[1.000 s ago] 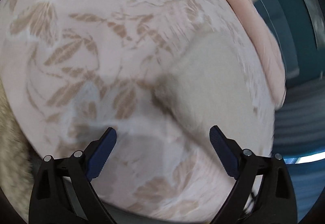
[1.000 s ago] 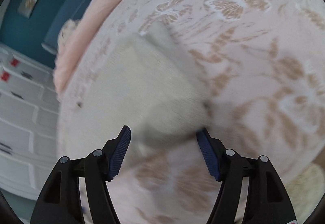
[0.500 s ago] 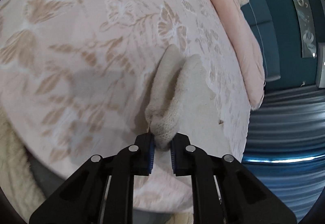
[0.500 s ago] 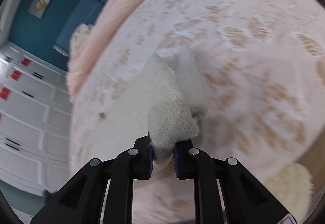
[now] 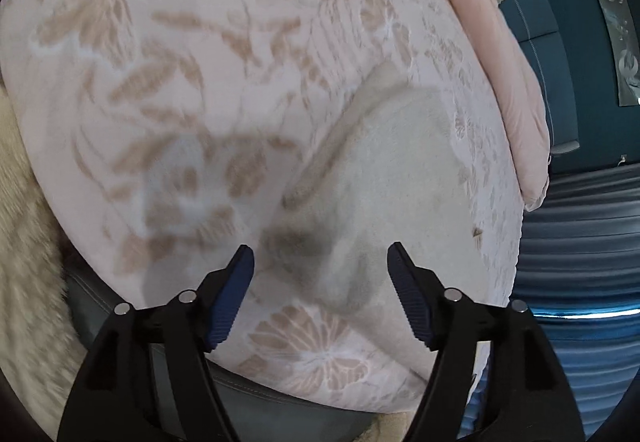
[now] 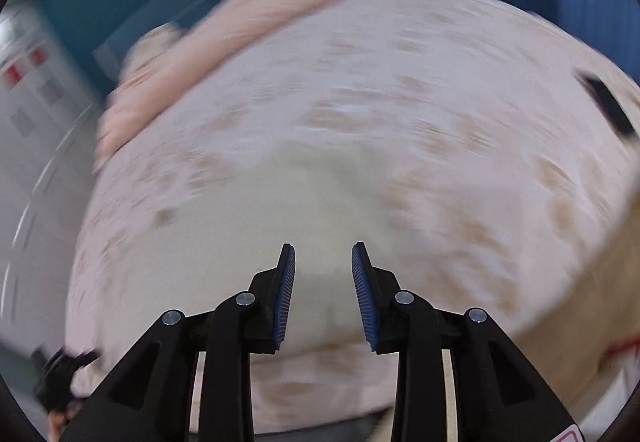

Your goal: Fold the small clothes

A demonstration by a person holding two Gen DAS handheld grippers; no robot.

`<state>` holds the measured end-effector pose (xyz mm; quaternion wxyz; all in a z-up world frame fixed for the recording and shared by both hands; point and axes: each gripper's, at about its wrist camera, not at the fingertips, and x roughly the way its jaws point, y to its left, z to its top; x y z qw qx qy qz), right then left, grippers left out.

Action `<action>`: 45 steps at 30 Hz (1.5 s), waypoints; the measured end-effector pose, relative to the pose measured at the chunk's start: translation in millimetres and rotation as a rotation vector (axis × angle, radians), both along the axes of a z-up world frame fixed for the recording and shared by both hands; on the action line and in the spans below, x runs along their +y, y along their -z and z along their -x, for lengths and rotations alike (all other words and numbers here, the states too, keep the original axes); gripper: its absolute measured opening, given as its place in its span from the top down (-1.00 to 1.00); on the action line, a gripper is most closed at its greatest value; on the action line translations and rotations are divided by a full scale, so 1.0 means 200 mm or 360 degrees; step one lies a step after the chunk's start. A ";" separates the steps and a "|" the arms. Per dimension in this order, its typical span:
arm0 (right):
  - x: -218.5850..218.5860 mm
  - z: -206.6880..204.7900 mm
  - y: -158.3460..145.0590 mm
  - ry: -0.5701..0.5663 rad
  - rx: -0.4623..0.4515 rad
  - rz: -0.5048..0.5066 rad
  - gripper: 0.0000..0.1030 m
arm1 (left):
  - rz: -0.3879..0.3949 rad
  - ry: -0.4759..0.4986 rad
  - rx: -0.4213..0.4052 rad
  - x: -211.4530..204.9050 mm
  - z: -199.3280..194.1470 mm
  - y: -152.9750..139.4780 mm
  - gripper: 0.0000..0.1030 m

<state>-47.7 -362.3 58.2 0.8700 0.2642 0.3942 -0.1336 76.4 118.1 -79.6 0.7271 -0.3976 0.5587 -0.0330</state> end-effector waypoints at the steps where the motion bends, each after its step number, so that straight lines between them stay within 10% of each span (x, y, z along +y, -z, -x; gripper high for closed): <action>1: 0.10 -0.10 0.00 -0.0117 0.0002 0.0005 0.55 | 0.0016 0.0006 0.0029 -0.03 0.01 0.03 -0.31; 6: 0.51 -0.53 0.18 -0.0454 0.0140 0.0019 0.85 | 0.0057 -0.0049 0.0075 -0.12 -0.01 0.12 -0.30; 10: 0.63 -0.71 0.41 -0.0523 0.0361 0.0091 0.87 | 0.0102 -0.0022 -0.0032 -0.09 -0.07 0.08 0.66; 16: 0.64 -0.69 0.54 -0.0565 0.0382 0.0103 0.94 | 0.0109 0.0120 -0.0210 -0.12 -0.10 -0.12 0.76; 25: 0.24 -0.39 0.33 -0.0362 0.0050 -0.0313 0.77 | -0.0211 0.0809 -0.0851 -0.92 -0.07 -0.81 0.79; 29: -0.07 -0.07 0.27 -0.0145 -0.0002 -0.0356 0.63 | -0.0270 0.1124 -0.0874 -1.34 0.00 -0.74 0.78; 35: -0.36 0.27 0.24 0.0083 -0.0001 -0.0383 -0.03 | -0.0401 0.1366 -0.0770 -1.65 0.21 -0.37 0.55; 38: -0.36 0.30 0.21 0.0065 -0.0082 -0.0450 -0.43 | -0.0516 0.1410 -0.0905 -1.58 0.34 -0.39 -0.19; 40: -0.32 0.26 0.20 0.0016 -0.0119 -0.0525 -0.44 | -0.0624 0.1392 -0.0962 -1.51 0.39 -0.41 -0.59; 45: -0.15 0.01 0.19 -0.0134 -0.0111 -0.0606 -0.57 | -0.0940 0.1305 -0.0917 -1.38 0.38 -0.32 -0.67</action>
